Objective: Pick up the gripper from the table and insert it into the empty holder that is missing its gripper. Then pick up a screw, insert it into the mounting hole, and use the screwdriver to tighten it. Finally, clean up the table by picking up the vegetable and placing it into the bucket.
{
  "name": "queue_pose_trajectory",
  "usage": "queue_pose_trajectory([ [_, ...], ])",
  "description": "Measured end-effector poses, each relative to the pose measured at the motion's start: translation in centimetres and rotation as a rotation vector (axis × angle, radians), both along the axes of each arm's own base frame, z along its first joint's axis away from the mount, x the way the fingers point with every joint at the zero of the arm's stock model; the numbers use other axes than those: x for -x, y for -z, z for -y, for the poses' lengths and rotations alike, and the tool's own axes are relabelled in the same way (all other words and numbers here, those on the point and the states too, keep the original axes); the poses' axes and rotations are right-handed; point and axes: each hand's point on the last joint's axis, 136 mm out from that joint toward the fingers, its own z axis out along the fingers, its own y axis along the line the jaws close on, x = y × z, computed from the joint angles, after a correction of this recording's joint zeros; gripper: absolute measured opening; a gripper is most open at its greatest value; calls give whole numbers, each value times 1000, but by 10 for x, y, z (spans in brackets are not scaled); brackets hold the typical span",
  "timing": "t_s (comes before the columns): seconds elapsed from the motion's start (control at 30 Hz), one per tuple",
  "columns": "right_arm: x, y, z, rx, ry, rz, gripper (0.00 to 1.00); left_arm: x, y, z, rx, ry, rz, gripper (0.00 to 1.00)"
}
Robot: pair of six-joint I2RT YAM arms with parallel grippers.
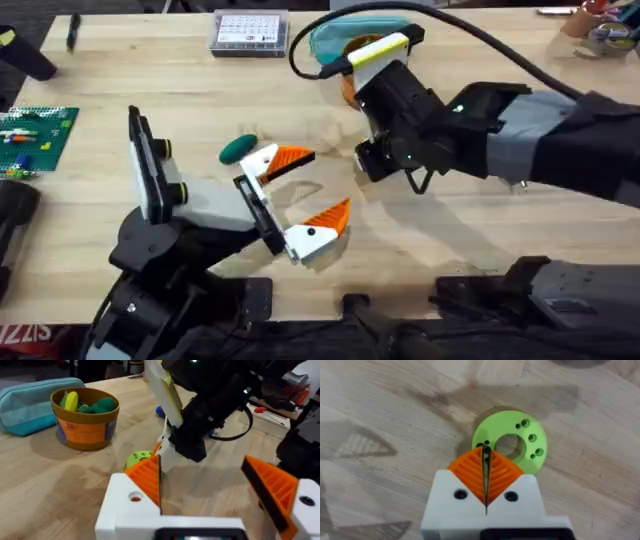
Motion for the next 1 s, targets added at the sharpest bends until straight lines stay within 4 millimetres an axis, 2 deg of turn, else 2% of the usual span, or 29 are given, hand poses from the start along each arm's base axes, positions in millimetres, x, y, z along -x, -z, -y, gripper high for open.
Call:
queue_pose_trajectory([
  [0.27,1,0,2,12,-2,-6,6,0,0,0,0,0,0,983],
  [0.4,3,-7,4,38,-27,-20,6,0,0,0,0,0,0,983],
  [0.5,3,-24,3,44,-53,-9,6,0,0,0,0,0,0,983],
  [0.77,-5,-88,-3,-2,-115,96,6,0,0,0,0,0,0,983],
  [1.0,-1,-109,1,-26,-131,140,6,0,0,0,0,0,0,983],
])
